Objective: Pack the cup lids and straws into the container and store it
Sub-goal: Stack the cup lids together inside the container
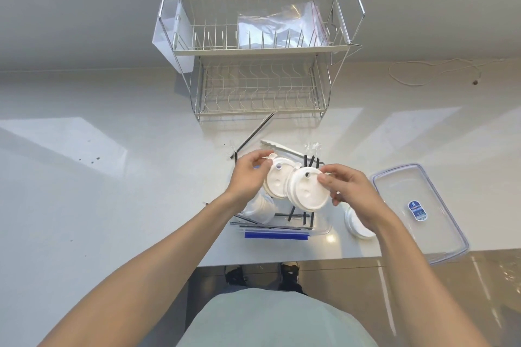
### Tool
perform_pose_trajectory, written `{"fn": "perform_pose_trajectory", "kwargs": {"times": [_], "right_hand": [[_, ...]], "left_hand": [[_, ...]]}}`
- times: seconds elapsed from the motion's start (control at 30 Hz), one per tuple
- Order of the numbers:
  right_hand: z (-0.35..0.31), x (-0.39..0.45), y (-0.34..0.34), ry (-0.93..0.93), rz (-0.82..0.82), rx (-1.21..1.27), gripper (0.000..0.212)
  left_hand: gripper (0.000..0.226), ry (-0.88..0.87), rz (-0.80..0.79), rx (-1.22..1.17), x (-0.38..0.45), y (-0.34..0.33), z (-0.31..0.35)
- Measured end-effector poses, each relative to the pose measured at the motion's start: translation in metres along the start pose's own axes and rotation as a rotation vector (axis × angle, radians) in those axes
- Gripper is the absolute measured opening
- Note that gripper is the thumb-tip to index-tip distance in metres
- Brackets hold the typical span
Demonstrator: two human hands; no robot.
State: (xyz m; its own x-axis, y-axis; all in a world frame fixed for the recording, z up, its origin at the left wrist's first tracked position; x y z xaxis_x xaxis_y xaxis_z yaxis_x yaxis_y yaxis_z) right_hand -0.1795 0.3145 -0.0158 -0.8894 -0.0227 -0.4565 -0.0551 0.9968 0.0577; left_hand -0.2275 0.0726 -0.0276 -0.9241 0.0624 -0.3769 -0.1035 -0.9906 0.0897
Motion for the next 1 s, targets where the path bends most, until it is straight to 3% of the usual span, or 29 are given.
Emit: {"fn": "perform_pose_trajectory", "kwargs": {"times": [0.17,0.37,0.67,0.8,1.0], "right_hand": [[-0.003,0.007,-0.021,0.042,0.086,-0.01,0.006],[-0.001,-0.002,-0.015,0.084,0.058,0.07,0.011],[0.013,-0.02,0.009,0.065,0.181,-0.01,0.013],[0.023,-0.031,0.025,0.034,0.256,-0.037,0.013],[0.04,-0.045,0.046,0.0,0.338,-0.056,0.017]], "left_hand": [[0.019,0.085,-0.126,-0.248,-0.004,-0.019,0.0],[0.019,0.042,-0.133,-0.201,-0.007,-0.029,0.008],[0.02,0.24,-0.364,-0.366,-0.013,-0.076,0.006],[0.03,0.245,-0.412,-0.303,-0.015,-0.099,0.006],[0.027,0.181,-0.483,-0.173,-0.019,-0.128,0.002]]}}
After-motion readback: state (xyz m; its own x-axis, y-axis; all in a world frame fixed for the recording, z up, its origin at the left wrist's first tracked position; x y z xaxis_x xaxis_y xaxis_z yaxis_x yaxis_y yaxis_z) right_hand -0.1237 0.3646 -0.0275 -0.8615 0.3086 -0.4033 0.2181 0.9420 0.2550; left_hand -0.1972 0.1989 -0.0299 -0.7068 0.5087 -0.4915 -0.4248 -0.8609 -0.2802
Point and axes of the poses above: each hand's wrist, its own x-axis towards the middle knuckle, its own y-axis out of the back of the hand, z = x × y, the point moved 5 cm from there along x, towards the middle knuckle, and after that the axes turned 1 degree about -x, right-handed, at the moved point
